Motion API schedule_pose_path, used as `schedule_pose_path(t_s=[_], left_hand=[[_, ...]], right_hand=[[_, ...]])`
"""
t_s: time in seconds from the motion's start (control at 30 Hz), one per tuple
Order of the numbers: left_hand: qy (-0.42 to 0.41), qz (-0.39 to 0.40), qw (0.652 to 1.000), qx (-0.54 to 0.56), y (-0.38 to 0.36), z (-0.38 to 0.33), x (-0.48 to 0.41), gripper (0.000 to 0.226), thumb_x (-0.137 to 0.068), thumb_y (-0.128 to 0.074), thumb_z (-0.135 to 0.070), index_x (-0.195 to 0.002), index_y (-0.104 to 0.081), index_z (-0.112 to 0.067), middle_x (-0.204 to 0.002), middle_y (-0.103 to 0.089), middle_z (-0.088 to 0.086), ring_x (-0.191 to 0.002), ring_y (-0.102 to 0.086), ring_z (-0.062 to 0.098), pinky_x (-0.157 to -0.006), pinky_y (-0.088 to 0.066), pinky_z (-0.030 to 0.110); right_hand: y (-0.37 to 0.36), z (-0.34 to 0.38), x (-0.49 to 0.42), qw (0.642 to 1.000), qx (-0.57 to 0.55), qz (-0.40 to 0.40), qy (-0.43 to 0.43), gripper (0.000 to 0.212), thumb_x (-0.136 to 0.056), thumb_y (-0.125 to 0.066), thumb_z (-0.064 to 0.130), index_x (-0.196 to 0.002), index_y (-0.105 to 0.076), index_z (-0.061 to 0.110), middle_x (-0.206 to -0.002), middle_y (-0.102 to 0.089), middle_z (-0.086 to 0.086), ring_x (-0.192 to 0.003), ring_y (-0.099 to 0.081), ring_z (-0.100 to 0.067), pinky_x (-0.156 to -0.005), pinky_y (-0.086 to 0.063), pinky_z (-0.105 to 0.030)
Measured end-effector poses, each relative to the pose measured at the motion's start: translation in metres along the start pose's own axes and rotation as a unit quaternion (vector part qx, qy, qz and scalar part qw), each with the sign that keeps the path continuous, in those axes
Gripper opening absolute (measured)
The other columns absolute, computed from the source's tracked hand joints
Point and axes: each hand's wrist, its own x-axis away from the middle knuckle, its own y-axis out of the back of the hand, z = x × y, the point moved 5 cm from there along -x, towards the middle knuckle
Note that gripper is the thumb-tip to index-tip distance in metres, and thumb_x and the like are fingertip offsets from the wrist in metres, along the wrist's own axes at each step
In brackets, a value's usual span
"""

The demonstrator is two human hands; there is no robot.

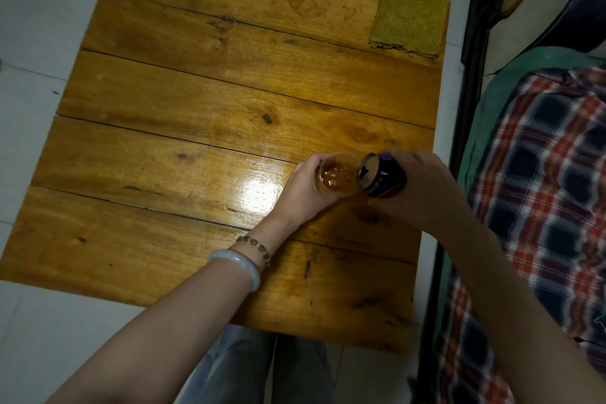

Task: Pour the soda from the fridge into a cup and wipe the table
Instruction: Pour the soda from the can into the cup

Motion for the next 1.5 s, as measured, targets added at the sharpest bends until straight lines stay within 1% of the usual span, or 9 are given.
schedule_pose_path(t_s=[0.17,0.27,0.4,0.5,0.63,0.9,1.13,1.33,1.5], left_hand=[[-0.003,0.005,1.000,-0.001,0.000,-0.001,0.000,0.062,-0.065,-0.085,-0.028,-0.116,-0.051,-0.026,-0.121,-0.059,-0.006,-0.115,-0.052,0.009,-0.096,-0.046,0.026],[-0.001,0.007,1.000,-0.001,-0.001,0.000,0.000,0.062,-0.065,-0.085,-0.029,-0.116,-0.050,-0.028,-0.122,-0.058,-0.006,-0.116,-0.051,0.009,-0.098,-0.046,0.029],[0.001,0.009,1.000,-0.007,-0.002,0.002,0.000,0.068,-0.064,-0.085,-0.028,-0.121,-0.049,-0.023,-0.124,-0.057,-0.005,-0.117,-0.051,0.010,-0.098,-0.045,0.029],[-0.001,0.009,1.000,-0.009,-0.002,0.003,0.000,0.069,-0.064,-0.085,-0.029,-0.123,-0.049,-0.024,-0.124,-0.056,-0.005,-0.117,-0.050,0.010,-0.099,-0.045,0.033],[0.007,0.010,1.000,-0.018,-0.002,0.004,0.001,0.072,-0.064,-0.085,-0.029,-0.124,-0.046,-0.027,-0.124,-0.055,-0.005,-0.118,-0.049,0.009,-0.100,-0.044,0.032],[0.006,0.018,0.999,-0.039,-0.002,0.007,0.000,0.074,-0.063,-0.086,-0.029,-0.125,-0.045,-0.028,-0.124,-0.053,-0.003,-0.119,-0.046,0.012,-0.101,-0.042,0.032],[-0.003,0.017,0.999,-0.039,0.000,0.004,0.000,0.072,-0.066,-0.085,-0.026,-0.126,-0.046,-0.024,-0.124,-0.054,-0.002,-0.117,-0.048,0.009,-0.095,-0.038,0.019],[0.006,0.027,0.998,-0.048,0.000,0.008,-0.001,0.073,-0.064,-0.085,-0.029,-0.126,-0.045,-0.028,-0.126,-0.053,-0.002,-0.119,-0.047,0.011,-0.098,-0.039,0.023],[0.013,0.025,0.998,-0.048,-0.001,0.009,-0.001,0.074,-0.063,-0.085,-0.033,-0.125,-0.045,-0.030,-0.125,-0.053,-0.002,-0.119,-0.048,0.010,-0.100,-0.040,0.027]], right_hand=[[0.002,0.001,0.001,1.000,0.008,0.003,-0.001,0.079,-0.062,-0.080,0.042,-0.130,-0.048,0.016,-0.112,-0.055,-0.012,-0.101,-0.050,-0.029,-0.083,-0.039,-0.035],[0.002,0.001,0.000,1.000,0.015,0.002,0.001,0.077,-0.062,-0.079,0.043,-0.128,-0.049,0.016,-0.110,-0.055,-0.011,-0.099,-0.051,-0.028,-0.081,-0.037,-0.033],[0.002,-0.001,0.000,1.000,0.020,0.006,0.004,0.076,-0.062,-0.078,0.046,-0.127,-0.049,0.020,-0.109,-0.055,-0.008,-0.099,-0.049,-0.024,-0.080,-0.034,-0.029],[0.003,0.000,0.000,1.000,0.020,0.001,0.008,0.076,-0.062,-0.078,0.046,-0.128,-0.049,0.020,-0.108,-0.055,-0.007,-0.098,-0.048,-0.023,-0.077,-0.032,-0.027],[0.003,0.000,0.001,1.000,0.019,0.001,0.011,0.077,-0.062,-0.078,0.045,-0.128,-0.048,0.019,-0.107,-0.055,-0.007,-0.096,-0.049,-0.022,-0.077,-0.033,-0.028],[0.006,0.001,0.002,1.000,0.013,-0.017,0.019,0.076,-0.061,-0.080,0.041,-0.126,-0.051,0.013,-0.104,-0.057,-0.010,-0.094,-0.052,-0.026,-0.080,-0.040,-0.034],[0.009,0.007,0.005,0.999,0.007,-0.035,0.026,0.070,-0.062,-0.079,0.036,-0.122,-0.054,0.011,-0.101,-0.057,-0.011,-0.091,-0.051,-0.027,-0.076,-0.038,-0.033],[0.007,0.007,0.005,0.999,0.019,-0.031,0.026,0.071,-0.062,-0.078,0.037,-0.124,-0.052,0.012,-0.103,-0.057,-0.011,-0.093,-0.050,-0.026,-0.076,-0.035,-0.031],[0.006,0.007,0.004,0.999,0.023,-0.027,0.028,0.073,-0.062,-0.078,0.038,-0.125,-0.051,0.011,-0.103,-0.057,-0.012,-0.093,-0.051,-0.027,-0.078,-0.038,-0.034]])
